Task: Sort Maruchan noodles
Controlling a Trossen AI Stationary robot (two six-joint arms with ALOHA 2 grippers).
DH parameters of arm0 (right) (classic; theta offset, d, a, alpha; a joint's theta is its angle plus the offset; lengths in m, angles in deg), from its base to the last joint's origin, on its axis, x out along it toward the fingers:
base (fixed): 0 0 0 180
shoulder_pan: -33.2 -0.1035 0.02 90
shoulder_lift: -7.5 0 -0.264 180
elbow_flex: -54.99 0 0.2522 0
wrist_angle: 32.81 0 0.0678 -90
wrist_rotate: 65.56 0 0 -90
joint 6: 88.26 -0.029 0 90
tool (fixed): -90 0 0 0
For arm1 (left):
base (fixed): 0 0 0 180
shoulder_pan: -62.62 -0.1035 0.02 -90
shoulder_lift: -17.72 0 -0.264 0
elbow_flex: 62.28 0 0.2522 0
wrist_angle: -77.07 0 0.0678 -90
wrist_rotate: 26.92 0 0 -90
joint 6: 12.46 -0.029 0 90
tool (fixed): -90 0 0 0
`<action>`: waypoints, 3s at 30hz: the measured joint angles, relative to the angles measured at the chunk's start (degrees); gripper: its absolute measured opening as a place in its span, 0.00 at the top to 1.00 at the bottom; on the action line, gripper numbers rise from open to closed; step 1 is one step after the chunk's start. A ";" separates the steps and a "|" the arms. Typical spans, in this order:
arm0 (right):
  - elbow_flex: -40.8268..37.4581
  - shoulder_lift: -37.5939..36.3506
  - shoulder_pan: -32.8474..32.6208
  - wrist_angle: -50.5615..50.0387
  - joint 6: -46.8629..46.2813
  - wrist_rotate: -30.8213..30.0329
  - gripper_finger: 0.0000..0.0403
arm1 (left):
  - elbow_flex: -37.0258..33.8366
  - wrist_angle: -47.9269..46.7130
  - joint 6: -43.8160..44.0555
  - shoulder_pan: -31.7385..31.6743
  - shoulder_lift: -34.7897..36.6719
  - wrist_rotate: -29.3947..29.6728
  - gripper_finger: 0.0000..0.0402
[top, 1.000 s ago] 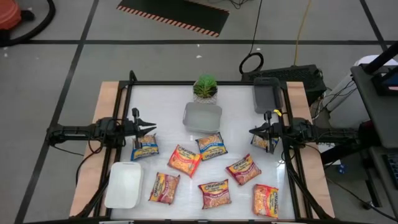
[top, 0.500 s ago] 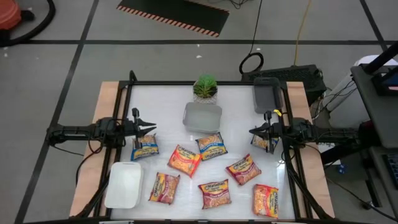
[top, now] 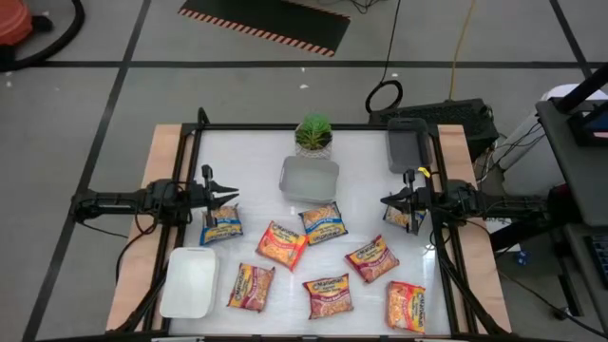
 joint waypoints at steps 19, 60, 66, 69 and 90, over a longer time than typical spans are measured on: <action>0.00 0.01 -0.01 0.04 -0.03 0.00 1.00 | 0.00 0.00 0.01 -0.01 -0.01 0.00 0.85; 8.04 14.63 -0.01 11.63 -10.04 -9.70 1.00 | 0.01 0.00 -0.10 -0.01 0.00 0.01 0.85; 16.76 21.58 -0.77 6.60 -13.50 -10.95 1.00 | 0.01 0.00 -0.01 0.01 0.00 0.06 0.85; 20.84 25.26 -1.60 3.91 -15.54 -14.72 1.00 | -0.01 -0.11 0.06 -0.01 0.00 0.12 0.85; 44.83 51.42 -10.54 -20.25 -19.31 -25.79 1.00 | 0.05 -1.36 4.56 0.00 0.00 0.16 0.85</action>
